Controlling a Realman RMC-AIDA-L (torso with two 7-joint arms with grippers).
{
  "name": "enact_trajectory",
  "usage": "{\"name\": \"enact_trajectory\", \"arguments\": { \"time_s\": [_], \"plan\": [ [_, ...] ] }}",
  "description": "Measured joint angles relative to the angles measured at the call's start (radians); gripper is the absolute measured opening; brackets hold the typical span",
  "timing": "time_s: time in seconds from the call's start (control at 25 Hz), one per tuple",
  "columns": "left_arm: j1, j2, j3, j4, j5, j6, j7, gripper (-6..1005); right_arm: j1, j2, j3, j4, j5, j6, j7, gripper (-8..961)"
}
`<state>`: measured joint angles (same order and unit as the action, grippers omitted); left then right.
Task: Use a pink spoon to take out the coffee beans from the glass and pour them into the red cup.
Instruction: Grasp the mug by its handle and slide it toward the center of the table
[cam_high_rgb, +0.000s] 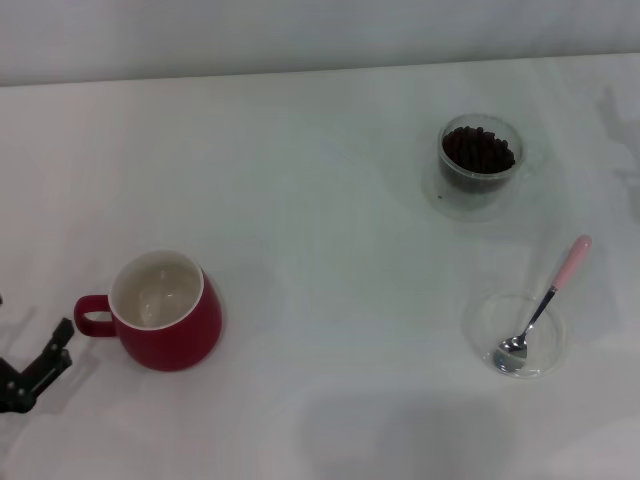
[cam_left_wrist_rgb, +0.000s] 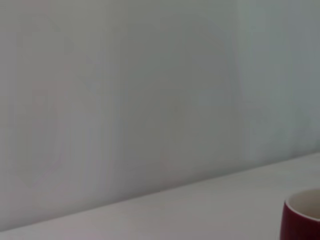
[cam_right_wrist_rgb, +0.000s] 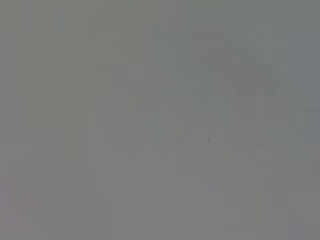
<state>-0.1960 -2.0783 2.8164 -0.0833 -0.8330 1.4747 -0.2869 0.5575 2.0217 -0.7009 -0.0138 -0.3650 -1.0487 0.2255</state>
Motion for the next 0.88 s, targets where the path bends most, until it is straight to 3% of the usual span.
{"name": "enact_trajectory", "arguments": {
  "time_s": [0.88],
  "plan": [
    [-0.038,-0.004,0.000,0.042,0.019,-0.097,0.012,888,-0.007,0.003,0.000,0.002,0.000,-0.008,0.001,850]
  ]
}}
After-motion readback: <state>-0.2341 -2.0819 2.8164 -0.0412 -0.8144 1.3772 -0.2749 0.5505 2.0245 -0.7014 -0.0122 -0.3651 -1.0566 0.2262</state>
